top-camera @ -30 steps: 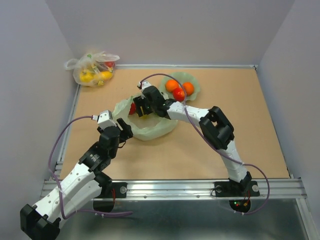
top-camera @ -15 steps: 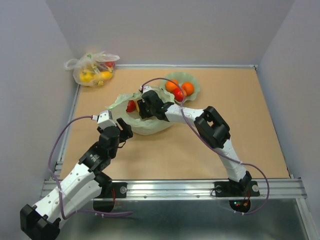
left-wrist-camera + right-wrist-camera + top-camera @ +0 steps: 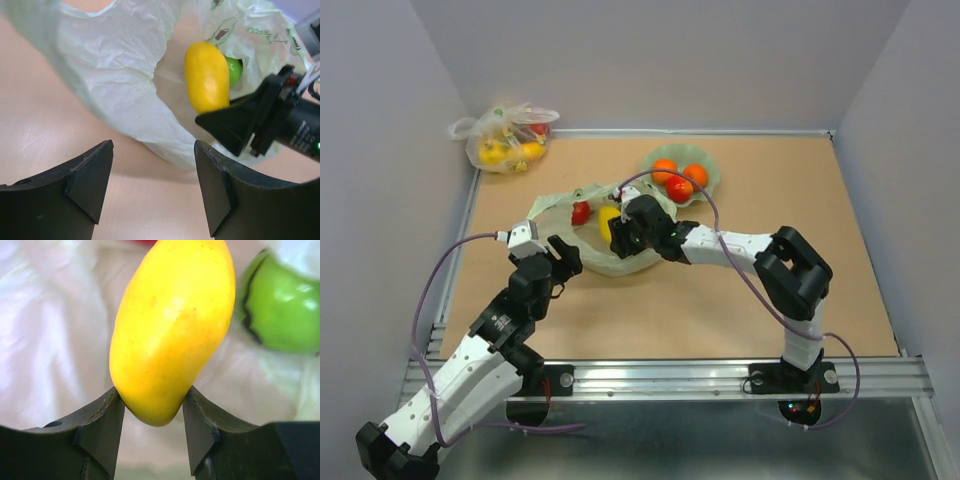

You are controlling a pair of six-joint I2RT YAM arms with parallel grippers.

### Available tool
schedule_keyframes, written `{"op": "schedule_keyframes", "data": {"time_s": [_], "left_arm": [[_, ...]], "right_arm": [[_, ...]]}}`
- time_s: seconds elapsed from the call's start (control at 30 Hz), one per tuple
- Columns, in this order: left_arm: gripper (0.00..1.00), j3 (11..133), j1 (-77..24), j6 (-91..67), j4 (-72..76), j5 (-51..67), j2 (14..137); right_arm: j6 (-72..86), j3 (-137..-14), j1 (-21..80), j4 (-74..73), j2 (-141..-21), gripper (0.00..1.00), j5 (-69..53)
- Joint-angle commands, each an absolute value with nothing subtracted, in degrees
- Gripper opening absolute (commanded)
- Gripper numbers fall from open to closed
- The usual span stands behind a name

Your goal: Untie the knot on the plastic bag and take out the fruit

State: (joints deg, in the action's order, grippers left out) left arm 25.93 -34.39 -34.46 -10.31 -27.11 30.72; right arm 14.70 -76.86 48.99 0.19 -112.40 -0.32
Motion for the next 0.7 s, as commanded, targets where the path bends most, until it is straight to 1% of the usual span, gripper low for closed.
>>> {"op": "schedule_keyframes", "data": {"time_s": [0.0, 0.13, 0.27, 0.43, 0.67], "left_arm": [[0.76, 30.41, -34.37, -31.29, -9.14, -27.86, 29.36], [0.77, 31.64, -34.37, -30.41, -8.88, -26.99, 29.27], [0.76, 31.55, -34.36, -29.01, -7.48, -25.23, 29.36], [0.76, 32.43, -34.37, -28.74, -6.07, -22.86, 29.62], [0.76, 34.63, -34.28, -26.81, -6.68, -22.85, 30.67]], "right_arm": [[13.18, -70.68, 51.50, 3.16, -105.93, 0.00, -4.83], [11.61, -64.27, 51.77, 2.99, -101.44, 0.00, -6.59], [8.80, -61.62, 51.86, 3.08, -97.22, 0.00, -6.85], [6.16, -63.98, 51.77, 3.25, -93.70, 0.00, -7.38], [2.12, -67.94, 51.77, 3.08, -89.74, 0.00, -6.59]]}}
